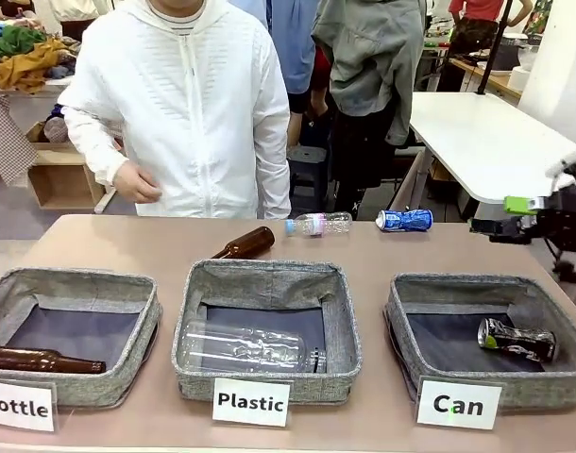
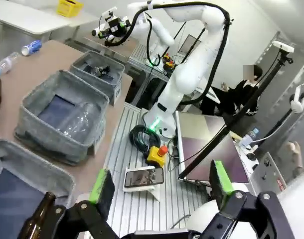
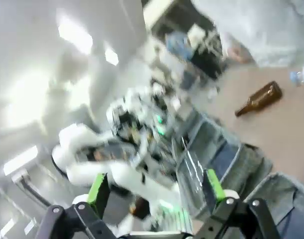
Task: Sort the can waste into the basket.
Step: Pick up the can waste from the table and place it in the right Fabric basket.
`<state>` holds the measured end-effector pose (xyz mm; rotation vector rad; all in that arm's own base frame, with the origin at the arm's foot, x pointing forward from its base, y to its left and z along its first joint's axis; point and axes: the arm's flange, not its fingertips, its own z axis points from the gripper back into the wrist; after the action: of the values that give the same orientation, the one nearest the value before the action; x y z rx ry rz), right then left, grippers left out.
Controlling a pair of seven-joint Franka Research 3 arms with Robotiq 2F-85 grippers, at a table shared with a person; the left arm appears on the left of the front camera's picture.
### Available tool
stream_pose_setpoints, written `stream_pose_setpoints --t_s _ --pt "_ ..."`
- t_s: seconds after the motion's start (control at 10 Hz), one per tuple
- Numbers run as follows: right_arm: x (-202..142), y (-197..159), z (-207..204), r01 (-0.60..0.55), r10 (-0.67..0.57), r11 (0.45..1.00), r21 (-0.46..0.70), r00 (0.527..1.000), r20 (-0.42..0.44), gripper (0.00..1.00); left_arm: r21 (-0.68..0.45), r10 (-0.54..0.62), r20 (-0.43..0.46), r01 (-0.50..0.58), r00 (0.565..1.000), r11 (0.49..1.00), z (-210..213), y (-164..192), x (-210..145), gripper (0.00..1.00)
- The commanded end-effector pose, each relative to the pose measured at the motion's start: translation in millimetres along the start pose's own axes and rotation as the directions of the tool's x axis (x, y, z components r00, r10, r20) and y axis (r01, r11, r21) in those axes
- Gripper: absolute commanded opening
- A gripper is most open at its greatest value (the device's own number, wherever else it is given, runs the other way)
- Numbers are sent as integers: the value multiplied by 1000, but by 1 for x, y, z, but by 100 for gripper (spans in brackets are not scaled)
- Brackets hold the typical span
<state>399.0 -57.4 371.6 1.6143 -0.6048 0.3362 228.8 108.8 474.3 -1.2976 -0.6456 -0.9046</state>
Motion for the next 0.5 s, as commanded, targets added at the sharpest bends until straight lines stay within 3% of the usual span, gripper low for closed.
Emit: stream_pose_setpoints --t_s 0.0,0.1,0.4 --pt "-7 -7 -8 94 -90 996 3 943 322 100 -1 -2 26 2 1000 1000 -3 3 -5 100" --pt "0 0 0 0 0 1000 0 1000 0 100 -19 31 4 -31 1000 999 -9 13 -3 100" --pt "0 0 0 0 0 1000 0 1000 0 100 -3 3 2 -3 1000 1000 -1 1 -1 100"
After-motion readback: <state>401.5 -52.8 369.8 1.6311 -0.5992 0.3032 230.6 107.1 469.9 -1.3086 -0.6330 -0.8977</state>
